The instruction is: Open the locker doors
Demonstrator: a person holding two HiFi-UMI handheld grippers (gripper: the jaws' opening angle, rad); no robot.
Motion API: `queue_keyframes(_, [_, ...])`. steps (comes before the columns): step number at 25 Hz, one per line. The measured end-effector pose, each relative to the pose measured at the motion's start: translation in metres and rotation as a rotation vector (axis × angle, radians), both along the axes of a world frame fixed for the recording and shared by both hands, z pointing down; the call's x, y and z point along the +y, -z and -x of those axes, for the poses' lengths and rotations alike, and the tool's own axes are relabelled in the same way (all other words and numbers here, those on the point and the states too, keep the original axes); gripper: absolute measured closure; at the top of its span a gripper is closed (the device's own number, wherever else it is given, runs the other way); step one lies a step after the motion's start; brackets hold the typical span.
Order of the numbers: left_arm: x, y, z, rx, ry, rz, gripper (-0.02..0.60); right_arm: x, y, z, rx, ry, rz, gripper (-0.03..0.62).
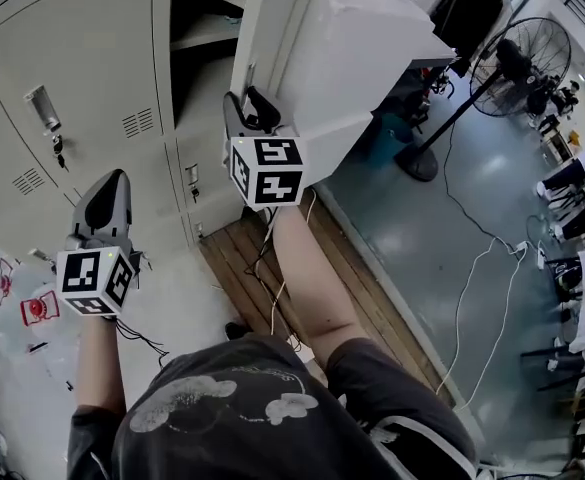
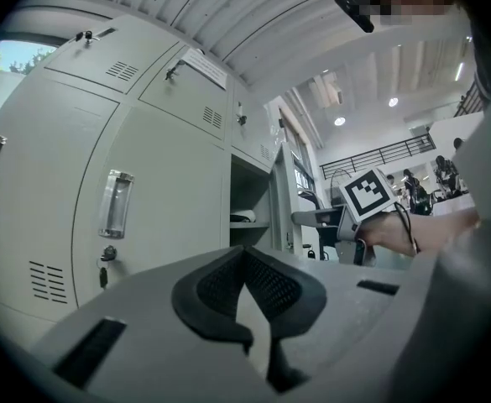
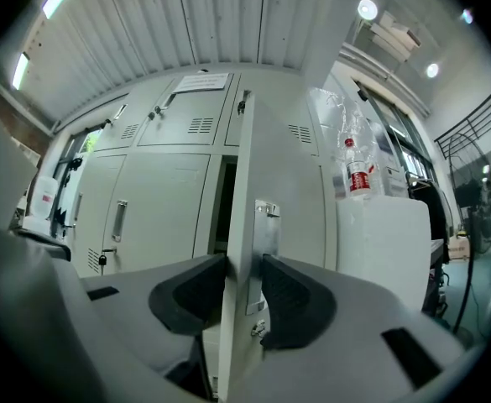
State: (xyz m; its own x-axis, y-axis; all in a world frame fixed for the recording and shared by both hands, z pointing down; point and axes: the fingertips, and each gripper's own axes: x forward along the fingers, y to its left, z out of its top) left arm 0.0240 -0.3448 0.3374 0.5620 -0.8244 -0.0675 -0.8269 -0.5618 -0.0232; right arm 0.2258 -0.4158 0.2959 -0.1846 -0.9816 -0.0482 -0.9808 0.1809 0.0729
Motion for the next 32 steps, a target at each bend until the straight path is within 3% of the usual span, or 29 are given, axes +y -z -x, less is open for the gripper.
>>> queue_keyframes(18, [0.007, 0.002, -0.089, -0.016, -0.175, -0.008, 0.574, 0.055, 0.000, -0.095, -0.027, -0.133, -0.007, 0.487])
queue_keyframes(32, [0.006, 0.006, -0.153, -0.036, -0.225, -0.015, 0.574, 0.065, 0.000, -0.163, -0.070, -0.134, -0.016, 0.488])
